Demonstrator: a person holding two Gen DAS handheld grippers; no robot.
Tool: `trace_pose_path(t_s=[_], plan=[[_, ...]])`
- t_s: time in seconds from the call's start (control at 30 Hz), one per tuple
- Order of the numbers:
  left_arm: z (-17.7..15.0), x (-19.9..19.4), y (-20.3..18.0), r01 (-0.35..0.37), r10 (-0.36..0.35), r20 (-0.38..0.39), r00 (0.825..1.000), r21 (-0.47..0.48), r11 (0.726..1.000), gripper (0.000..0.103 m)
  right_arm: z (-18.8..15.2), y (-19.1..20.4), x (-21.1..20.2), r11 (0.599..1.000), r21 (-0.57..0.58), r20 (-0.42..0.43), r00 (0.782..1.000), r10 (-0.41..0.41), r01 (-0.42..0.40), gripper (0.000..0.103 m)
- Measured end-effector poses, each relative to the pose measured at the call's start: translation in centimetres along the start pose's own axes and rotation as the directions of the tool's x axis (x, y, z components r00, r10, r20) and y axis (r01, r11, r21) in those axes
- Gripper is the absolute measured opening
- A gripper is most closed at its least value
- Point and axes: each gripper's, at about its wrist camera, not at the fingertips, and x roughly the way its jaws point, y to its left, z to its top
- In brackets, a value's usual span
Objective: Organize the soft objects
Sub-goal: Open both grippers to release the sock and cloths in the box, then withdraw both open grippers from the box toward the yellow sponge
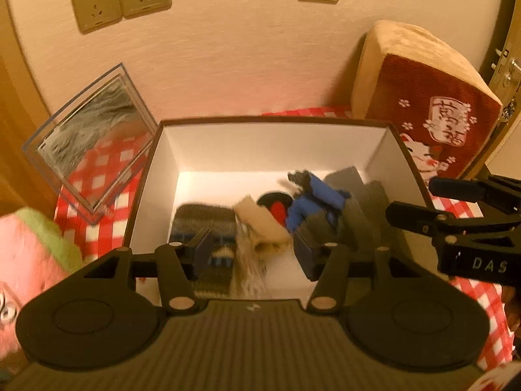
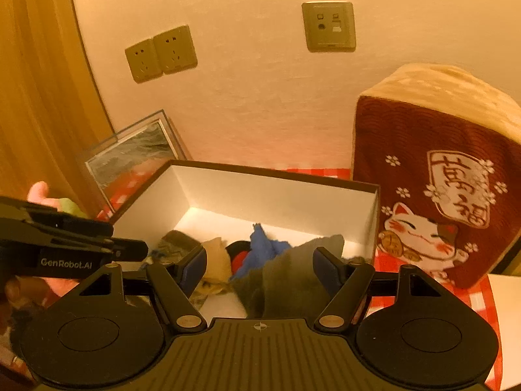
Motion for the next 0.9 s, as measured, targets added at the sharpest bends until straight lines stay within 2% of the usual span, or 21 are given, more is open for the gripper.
trace_pose_path(t_s=[0.6,0.9], plan=[[-7.9,-9.1,-1.3,-0.001,0.001,0.016,1.000,-0.017,1.000,0.053,-5.3,0.6,-9.9,0.979,0.177,0.006,0.995,0.103,-0.103,0.073],[-11.7,-11.7,-2.2,0.004,-0.004,0.008,1.000,-0.018,1.000,0.053,-8.0,0.5,-13.9,0.966,0.227,0.016,0.992,0.122,-0.122,0.083]])
